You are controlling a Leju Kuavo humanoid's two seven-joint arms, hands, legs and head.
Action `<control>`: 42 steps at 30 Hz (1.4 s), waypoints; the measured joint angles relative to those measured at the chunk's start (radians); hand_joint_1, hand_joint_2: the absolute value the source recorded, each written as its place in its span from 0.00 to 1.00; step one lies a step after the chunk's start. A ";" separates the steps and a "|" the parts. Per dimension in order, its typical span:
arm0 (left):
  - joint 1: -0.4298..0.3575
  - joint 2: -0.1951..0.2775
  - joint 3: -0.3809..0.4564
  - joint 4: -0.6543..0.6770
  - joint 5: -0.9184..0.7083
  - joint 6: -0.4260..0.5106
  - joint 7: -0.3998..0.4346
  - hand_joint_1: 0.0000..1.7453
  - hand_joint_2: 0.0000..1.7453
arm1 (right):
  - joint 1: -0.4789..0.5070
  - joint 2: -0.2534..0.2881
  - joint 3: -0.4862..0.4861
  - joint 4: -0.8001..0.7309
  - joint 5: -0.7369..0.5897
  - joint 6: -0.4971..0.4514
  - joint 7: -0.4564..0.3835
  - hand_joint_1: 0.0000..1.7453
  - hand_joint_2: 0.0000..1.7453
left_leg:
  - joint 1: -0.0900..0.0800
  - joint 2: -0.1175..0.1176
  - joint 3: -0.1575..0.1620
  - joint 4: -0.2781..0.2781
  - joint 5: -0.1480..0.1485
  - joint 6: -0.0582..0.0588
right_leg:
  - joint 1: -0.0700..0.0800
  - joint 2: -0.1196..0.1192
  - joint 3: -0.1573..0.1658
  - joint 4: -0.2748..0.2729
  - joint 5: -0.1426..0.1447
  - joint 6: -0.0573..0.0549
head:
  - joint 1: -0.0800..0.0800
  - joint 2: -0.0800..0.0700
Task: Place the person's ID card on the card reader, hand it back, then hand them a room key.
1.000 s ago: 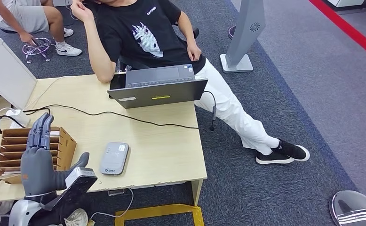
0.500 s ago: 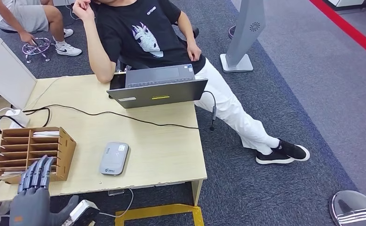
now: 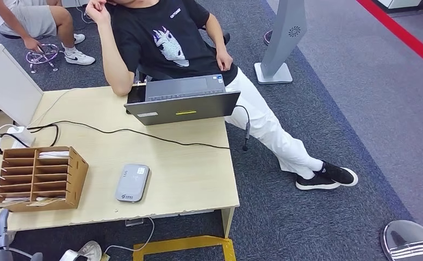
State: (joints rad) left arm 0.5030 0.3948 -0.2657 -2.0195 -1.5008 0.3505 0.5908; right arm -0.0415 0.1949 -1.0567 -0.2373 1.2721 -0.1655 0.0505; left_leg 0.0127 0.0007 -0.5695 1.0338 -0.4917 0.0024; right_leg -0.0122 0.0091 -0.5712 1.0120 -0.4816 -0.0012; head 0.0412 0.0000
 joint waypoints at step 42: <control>-0.289 -0.469 0.912 0.413 0.102 0.207 -0.627 0.00 1.00 | -0.014 0.000 0.040 0.006 0.108 -0.047 0.005 0.00 1.00 | 0.000 -0.002 0.002 0.000 0.001 0.000 | 0.000 -0.003 0.001 0.000 0.000 0.000 | 0.000 0.000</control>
State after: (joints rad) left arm 0.2143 -0.0742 0.6462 -1.6063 -1.3984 0.5575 -0.0363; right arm -0.0554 0.1953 -1.0164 -0.2316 1.3803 -0.2124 0.0551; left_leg 0.0126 -0.0013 -0.5676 1.0341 -0.4909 0.0026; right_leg -0.0123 0.0063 -0.5703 1.0119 -0.4811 -0.0013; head 0.0408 0.0000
